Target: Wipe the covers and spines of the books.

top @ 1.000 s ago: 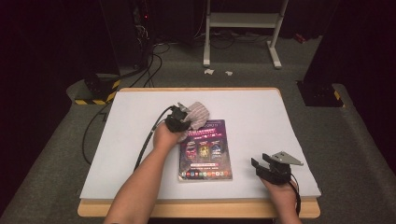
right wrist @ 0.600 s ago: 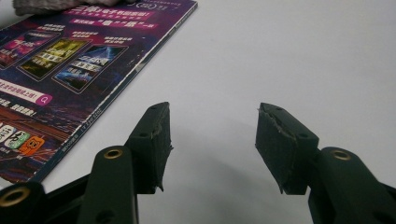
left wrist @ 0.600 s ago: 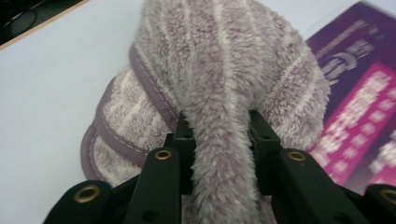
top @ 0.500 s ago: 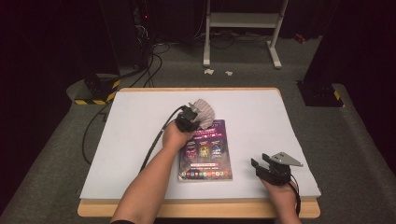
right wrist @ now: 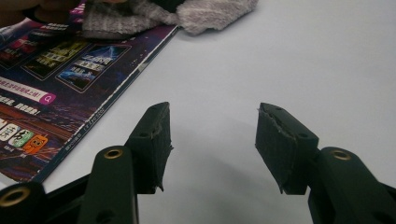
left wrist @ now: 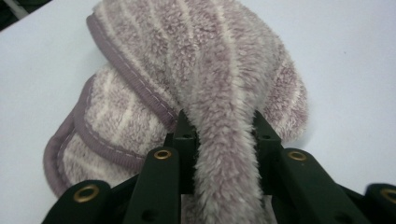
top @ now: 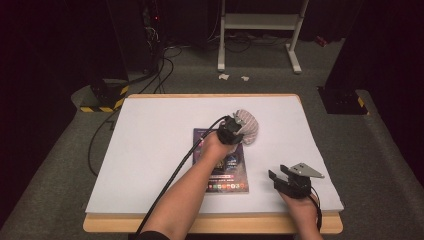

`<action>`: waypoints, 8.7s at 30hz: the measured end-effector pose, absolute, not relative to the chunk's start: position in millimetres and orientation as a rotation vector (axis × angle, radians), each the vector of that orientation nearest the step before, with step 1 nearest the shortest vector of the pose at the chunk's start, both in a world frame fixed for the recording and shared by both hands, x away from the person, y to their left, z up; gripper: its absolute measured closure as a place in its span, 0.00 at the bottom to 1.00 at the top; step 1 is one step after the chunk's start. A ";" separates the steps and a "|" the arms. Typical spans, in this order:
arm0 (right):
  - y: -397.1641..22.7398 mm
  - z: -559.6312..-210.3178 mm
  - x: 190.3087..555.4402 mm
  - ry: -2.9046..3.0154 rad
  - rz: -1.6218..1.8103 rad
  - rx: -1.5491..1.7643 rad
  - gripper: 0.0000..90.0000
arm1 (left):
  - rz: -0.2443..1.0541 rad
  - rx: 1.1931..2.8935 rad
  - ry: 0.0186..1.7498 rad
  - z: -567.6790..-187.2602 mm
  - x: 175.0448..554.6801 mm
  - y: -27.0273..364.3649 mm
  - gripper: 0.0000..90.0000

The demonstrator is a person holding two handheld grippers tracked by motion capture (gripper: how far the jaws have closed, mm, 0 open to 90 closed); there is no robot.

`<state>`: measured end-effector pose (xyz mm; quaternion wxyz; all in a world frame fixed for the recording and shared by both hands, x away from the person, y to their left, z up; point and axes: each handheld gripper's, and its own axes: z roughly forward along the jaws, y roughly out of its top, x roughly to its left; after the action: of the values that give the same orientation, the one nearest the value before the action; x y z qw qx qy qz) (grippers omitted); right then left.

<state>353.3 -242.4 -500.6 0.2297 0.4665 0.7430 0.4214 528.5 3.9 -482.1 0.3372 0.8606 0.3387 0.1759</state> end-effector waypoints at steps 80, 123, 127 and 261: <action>-239.0 -501.6 357.5 2.067 1.087 1.317 0.54 | 0.581 1.985 1.310 -462.1 421.9 279.3 0.26; -239.3 -501.3 356.7 2.050 1.092 1.320 0.54 | 0.412 1.973 1.093 -465.4 361.9 230.2 0.36; -239.2 -501.0 356.4 2.055 1.093 1.311 0.53 | 0.358 1.999 1.061 -473.5 359.4 209.0 0.36; -108.0 -483.6 323.9 2.234 1.343 1.175 0.43 | 0.300 2.087 1.001 -505.6 342.7 146.9 0.39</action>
<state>323.9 -108.0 -483.6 0.1405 0.4069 0.7735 0.4651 342.7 146.9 -505.6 0.3931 0.8222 0.3945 0.1180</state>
